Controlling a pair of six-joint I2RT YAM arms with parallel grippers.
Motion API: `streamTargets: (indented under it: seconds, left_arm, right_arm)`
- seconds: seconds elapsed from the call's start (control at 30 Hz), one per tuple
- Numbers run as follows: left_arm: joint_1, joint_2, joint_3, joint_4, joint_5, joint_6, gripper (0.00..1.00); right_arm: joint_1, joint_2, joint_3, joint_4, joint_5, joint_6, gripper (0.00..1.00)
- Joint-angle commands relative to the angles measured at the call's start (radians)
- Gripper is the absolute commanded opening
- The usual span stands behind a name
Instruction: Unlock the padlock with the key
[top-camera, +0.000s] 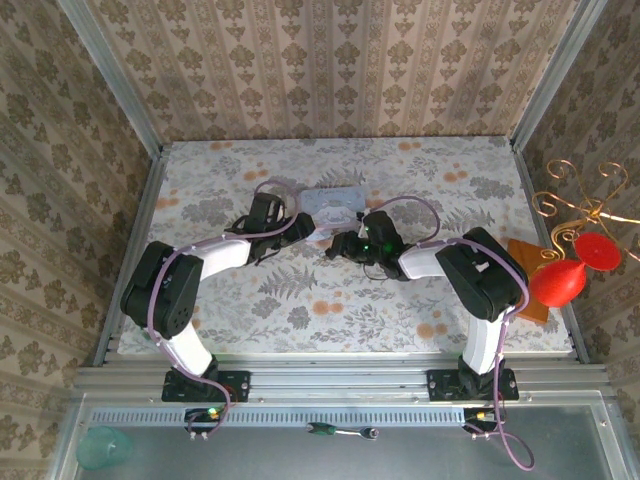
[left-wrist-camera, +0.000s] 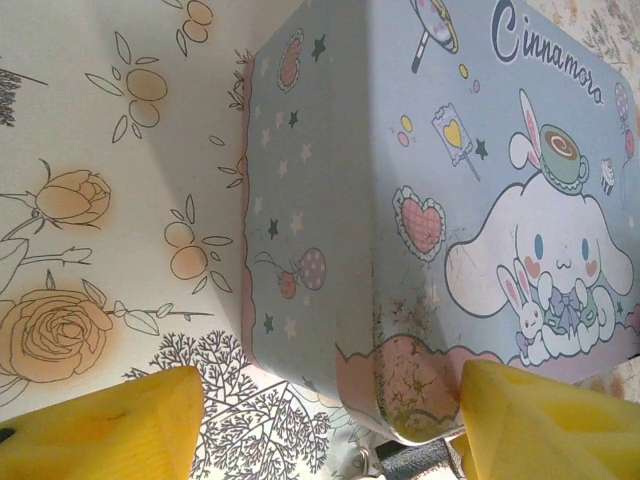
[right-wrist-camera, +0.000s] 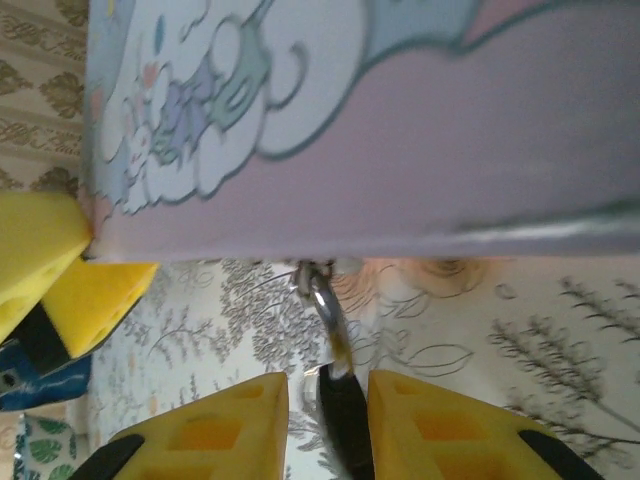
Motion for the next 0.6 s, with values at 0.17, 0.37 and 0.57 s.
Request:
streamTargets:
  seconds: [0.17, 0.37, 0.57]
  left_arm:
    - [0.007, 0.017, 0.107, -0.106, -0.003, 0.042, 0.69]
    - [0.008, 0.078, 0.184, -0.180, -0.033, 0.081, 0.69]
    - [0.018, 0.132, 0.239, -0.228, -0.046, 0.105, 0.70]
  right_arm:
    - [-0.019, 0.041, -0.039, -0.195, 0.022, 0.005, 0.29]
    - [-0.009, 0.034, -0.046, -0.131, -0.009, -0.037, 0.32]
    - [0.007, 0.025, -0.016, -0.153, 0.003, -0.099, 0.37]
